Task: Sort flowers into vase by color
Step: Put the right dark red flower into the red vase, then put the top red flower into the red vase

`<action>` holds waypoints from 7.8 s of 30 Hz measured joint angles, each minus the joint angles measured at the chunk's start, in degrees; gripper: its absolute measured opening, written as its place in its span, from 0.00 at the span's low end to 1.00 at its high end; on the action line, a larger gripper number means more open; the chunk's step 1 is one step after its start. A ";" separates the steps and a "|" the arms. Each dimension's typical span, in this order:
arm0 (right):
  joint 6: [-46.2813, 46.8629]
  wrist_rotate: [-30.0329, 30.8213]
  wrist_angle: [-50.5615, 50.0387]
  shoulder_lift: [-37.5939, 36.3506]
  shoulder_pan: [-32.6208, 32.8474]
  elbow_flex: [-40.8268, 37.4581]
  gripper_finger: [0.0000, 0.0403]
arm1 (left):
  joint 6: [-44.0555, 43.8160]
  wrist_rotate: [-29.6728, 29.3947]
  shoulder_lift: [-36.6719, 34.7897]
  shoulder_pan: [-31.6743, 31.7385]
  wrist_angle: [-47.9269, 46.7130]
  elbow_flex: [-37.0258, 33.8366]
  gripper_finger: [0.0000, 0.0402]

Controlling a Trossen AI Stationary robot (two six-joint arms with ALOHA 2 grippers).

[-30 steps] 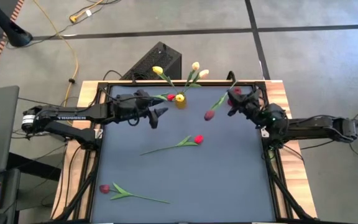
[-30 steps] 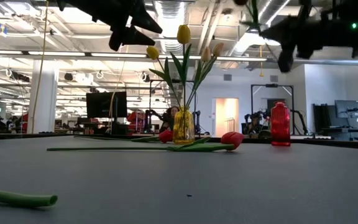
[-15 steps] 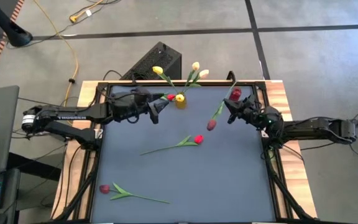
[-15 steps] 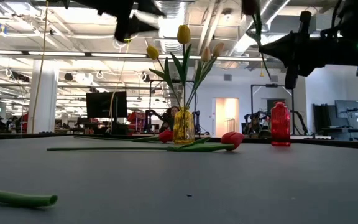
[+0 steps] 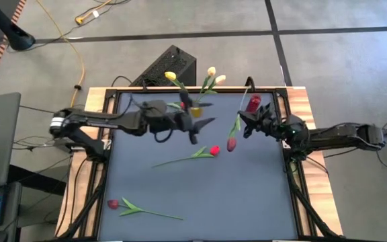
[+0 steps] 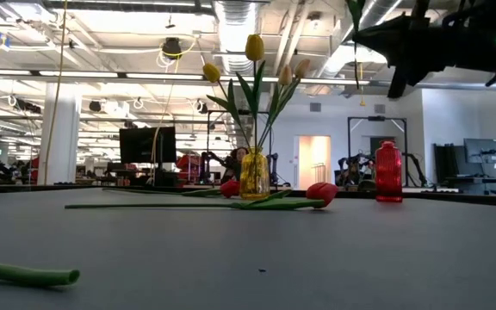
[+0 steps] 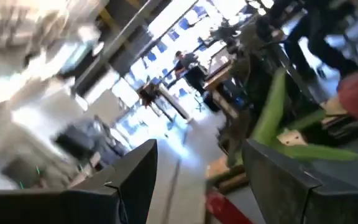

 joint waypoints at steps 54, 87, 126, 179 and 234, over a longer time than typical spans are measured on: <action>-7.76 3.50 0.02 -0.02 5.09 0.04 0.16 | 23.84 9.30 20.46 -0.20 -19.04 22.77 0.02; -75.22 -41.83 -19.01 -0.48 -7.31 14.41 0.55 | -38.23 7.44 10.34 4.98 -26.07 22.75 0.00; -103.21 -23.62 -48.36 8.96 -3.05 31.30 0.09 | -47.56 14.45 9.44 5.75 -27.92 22.75 0.01; -107.03 -23.69 -56.63 -0.09 -48.57 27.88 0.06 | -45.76 11.51 -1.45 6.95 -39.02 14.20 0.50; -107.47 -22.11 -104.08 -6.12 -41.35 41.85 0.65 | -36.74 12.38 -4.35 9.13 -60.05 14.22 0.50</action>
